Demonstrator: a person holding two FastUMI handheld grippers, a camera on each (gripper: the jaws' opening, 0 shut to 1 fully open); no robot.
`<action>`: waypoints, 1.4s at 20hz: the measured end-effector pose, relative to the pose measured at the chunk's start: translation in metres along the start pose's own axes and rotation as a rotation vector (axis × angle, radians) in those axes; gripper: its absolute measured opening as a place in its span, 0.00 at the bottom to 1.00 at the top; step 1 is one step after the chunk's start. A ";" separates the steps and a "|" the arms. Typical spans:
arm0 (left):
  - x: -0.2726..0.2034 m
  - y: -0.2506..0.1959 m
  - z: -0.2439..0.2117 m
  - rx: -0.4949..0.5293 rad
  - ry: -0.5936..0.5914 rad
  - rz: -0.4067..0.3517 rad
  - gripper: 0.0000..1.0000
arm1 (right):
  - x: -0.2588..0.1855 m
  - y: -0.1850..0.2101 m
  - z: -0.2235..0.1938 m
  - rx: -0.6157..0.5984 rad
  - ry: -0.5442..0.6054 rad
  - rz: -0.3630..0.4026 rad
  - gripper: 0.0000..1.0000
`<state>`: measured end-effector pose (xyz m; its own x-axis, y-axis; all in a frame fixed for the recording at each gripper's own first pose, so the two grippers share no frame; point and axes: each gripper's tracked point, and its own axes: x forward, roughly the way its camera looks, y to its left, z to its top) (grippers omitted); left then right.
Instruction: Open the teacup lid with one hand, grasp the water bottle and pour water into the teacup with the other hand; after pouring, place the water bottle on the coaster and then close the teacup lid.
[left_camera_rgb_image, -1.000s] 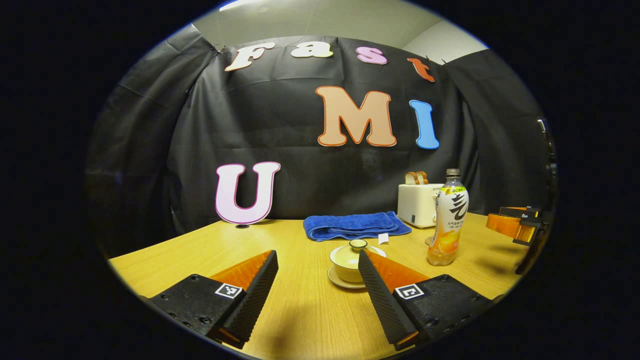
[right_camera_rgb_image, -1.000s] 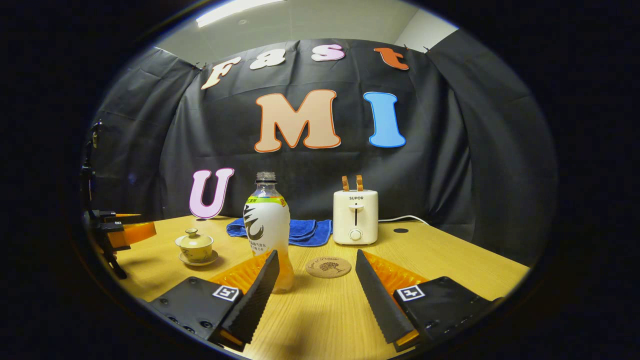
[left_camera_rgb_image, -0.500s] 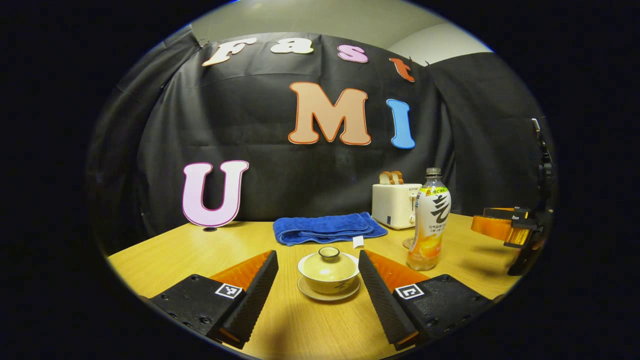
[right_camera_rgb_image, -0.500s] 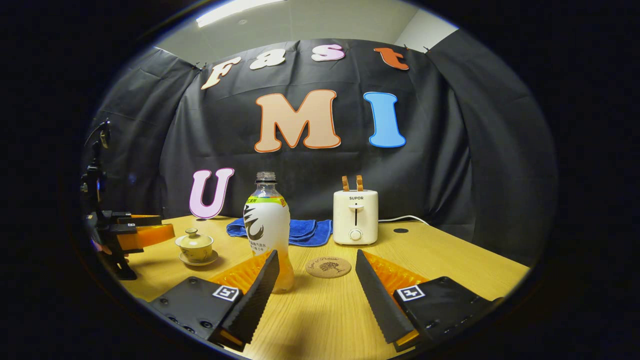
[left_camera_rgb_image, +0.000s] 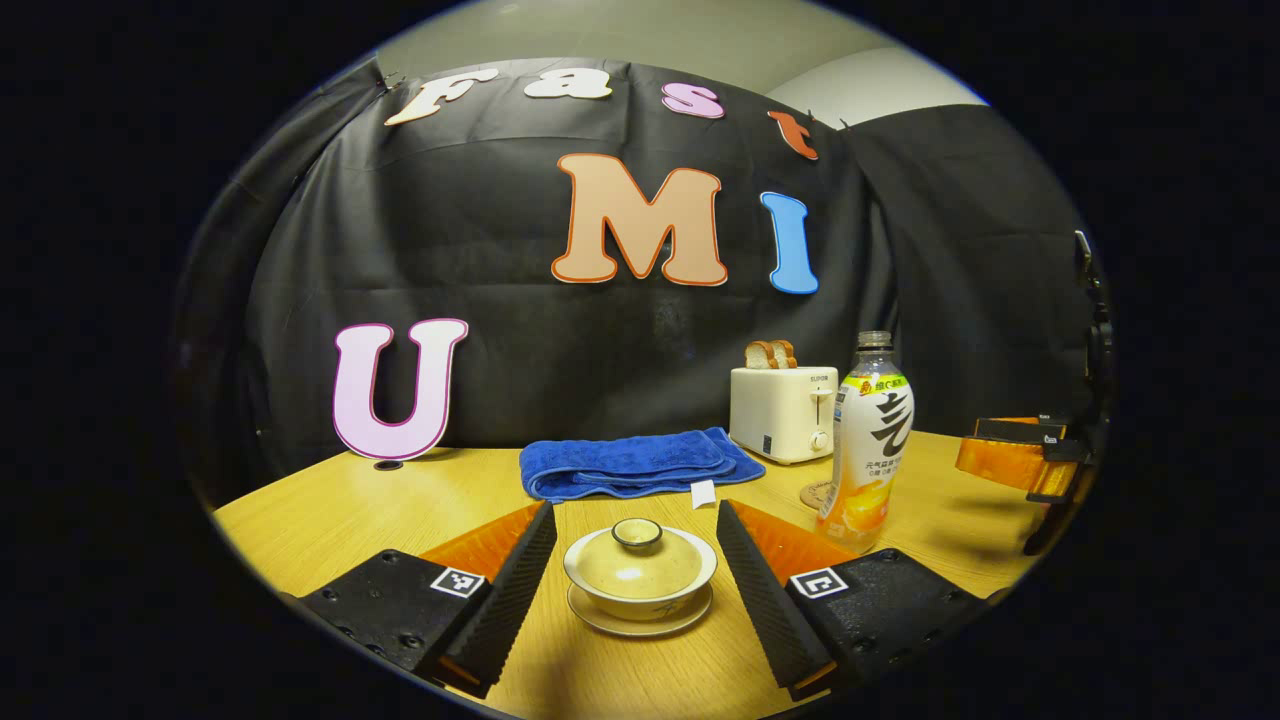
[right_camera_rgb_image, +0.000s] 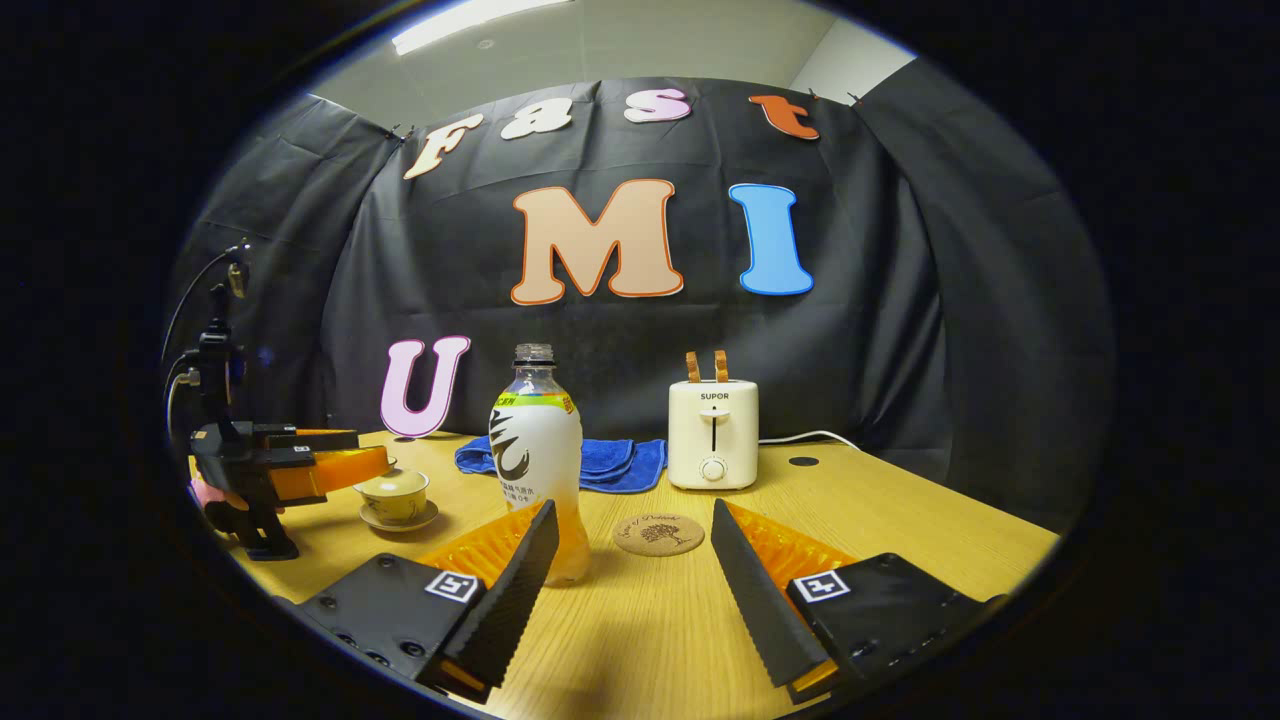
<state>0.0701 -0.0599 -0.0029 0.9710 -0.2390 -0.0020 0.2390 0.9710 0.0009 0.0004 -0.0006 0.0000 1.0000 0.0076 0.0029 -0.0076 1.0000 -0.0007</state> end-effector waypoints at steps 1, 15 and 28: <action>0.003 -0.001 -0.001 0.001 0.006 -0.004 0.94 | 0.000 0.000 0.000 0.000 0.000 0.000 0.97; 0.038 -0.008 -0.024 0.023 0.155 -0.050 0.70 | 0.001 0.002 -0.001 0.001 -0.001 0.019 0.97; 0.033 0.002 -0.010 -0.026 0.078 -0.017 0.28 | 0.001 0.002 -0.002 0.001 -0.002 0.021 0.97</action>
<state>0.1029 -0.0655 -0.0132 0.9636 -0.2555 -0.0793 0.2542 0.9668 -0.0260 0.0016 0.0017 -0.0019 0.9996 0.0281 0.0047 -0.0281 0.9996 -0.0002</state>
